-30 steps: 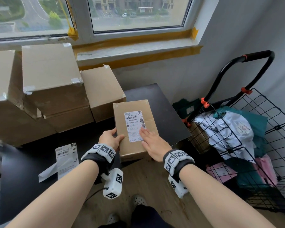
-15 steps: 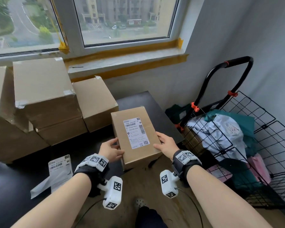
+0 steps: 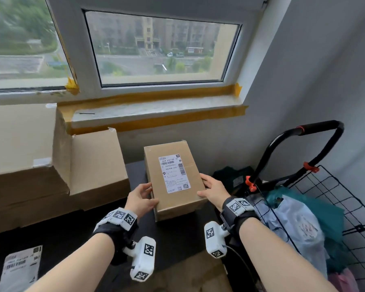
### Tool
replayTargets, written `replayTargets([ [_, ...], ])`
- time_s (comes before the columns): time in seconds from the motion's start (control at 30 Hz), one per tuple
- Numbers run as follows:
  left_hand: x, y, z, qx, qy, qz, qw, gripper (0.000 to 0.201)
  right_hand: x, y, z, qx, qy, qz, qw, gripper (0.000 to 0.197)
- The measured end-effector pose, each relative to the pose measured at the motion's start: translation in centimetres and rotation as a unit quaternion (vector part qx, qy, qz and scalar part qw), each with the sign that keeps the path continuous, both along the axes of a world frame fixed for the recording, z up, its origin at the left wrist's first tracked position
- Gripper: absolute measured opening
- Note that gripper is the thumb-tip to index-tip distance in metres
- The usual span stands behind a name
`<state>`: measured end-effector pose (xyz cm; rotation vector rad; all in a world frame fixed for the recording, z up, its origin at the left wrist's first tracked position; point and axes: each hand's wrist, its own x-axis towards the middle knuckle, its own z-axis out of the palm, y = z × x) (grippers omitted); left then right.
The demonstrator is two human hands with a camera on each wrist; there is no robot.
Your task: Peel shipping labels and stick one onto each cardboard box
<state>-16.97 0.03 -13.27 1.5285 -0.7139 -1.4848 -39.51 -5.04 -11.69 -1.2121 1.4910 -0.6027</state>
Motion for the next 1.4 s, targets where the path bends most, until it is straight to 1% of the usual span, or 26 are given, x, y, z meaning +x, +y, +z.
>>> replayTargets([
  [0.17,-0.4,-5.4,-0.4,-0.007,-0.013,0.027,1.000,0.074,0.3,-6.7,-0.4,-0.003,-0.010,0.008,1.000,0.062],
  [0.33,-0.3,-9.1,-1.2,0.000,-0.045,0.056,0.997,0.074,0.7,-10.7,-0.8,0.002,-0.005,0.026,1.000,0.061],
  [0.47,-0.2,-10.6,-1.2,0.003,-0.071,0.057,0.996,0.074,1.1,-12.3,-1.0,0.005,0.013,0.045,0.999,0.063],
  [0.63,-1.0,-11.4,-1.3,0.013,-0.103,0.040,0.994,0.078,1.0,-13.2,-1.4,-0.005,0.071,0.072,0.995,0.065],
  [0.7,-1.1,-11.4,-1.3,0.013,-0.132,0.027,0.991,0.077,0.9,-13.2,-1.3,-0.013,0.103,0.088,0.991,0.064],
  [0.77,-1.1,-11.3,-0.9,0.009,-0.189,-0.001,0.982,0.070,0.9,-13.0,-0.9,-0.026,0.134,0.110,0.984,0.058],
  [0.8,-1.1,-11.3,-0.4,0.005,-0.236,-0.026,0.971,0.063,0.9,-12.9,-0.6,-0.037,0.152,0.121,0.980,0.053],
  [0.83,-1.2,-11.3,0.3,0.002,-0.296,-0.059,0.954,0.056,0.9,-12.6,-0.2,-0.048,0.172,0.129,0.975,0.050],
  [0.9,-1.2,-11.2,1.9,0.013,-0.411,-0.125,0.903,0.048,1.0,-12.1,0.6,-0.071,0.218,0.140,0.963,0.050],
  [0.93,-1.1,-11.1,2.9,0.017,-0.453,-0.155,0.878,0.045,1.1,-11.8,1.1,-0.084,0.246,0.147,0.954,0.051],
  [1.0,-0.9,-10.7,4.9,-0.005,-0.523,-0.204,0.828,0.041,1.7,-11.1,2.4,-0.106,0.305,0.178,0.930,0.051],
  [1.07,-0.4,-10.1,6.9,-0.042,-0.582,-0.230,0.779,0.036,2.7,-10.5,4.0,-0.133,0.352,0.216,0.901,0.045],
  [1.17,1.0,-8.9,9.3,-0.062,-0.641,-0.237,0.727,0.036,4.6,-9.5,6.2,-0.172,0.378,0.244,0.876,0.039],
  [1.2,1.5,-8.5,10.1,-0.067,-0.653,-0.238,0.716,0.035,5.3,-9.1,6.8,-0.180,0.386,0.249,0.870,0.038],
  [1.27,2.8,-7.4,11.5,-0.075,-0.668,-0.229,0.705,0.035,6.9,-8.2,8.3,-0.191,0.396,0.257,0.860,0.039],
  [1.4,5.9,-4.9,14.1,-0.091,-0.681,-0.182,0.703,0.036,10.8,-5.9,11.0,-0.231,0.393,0.278,0.845,0.038],
])
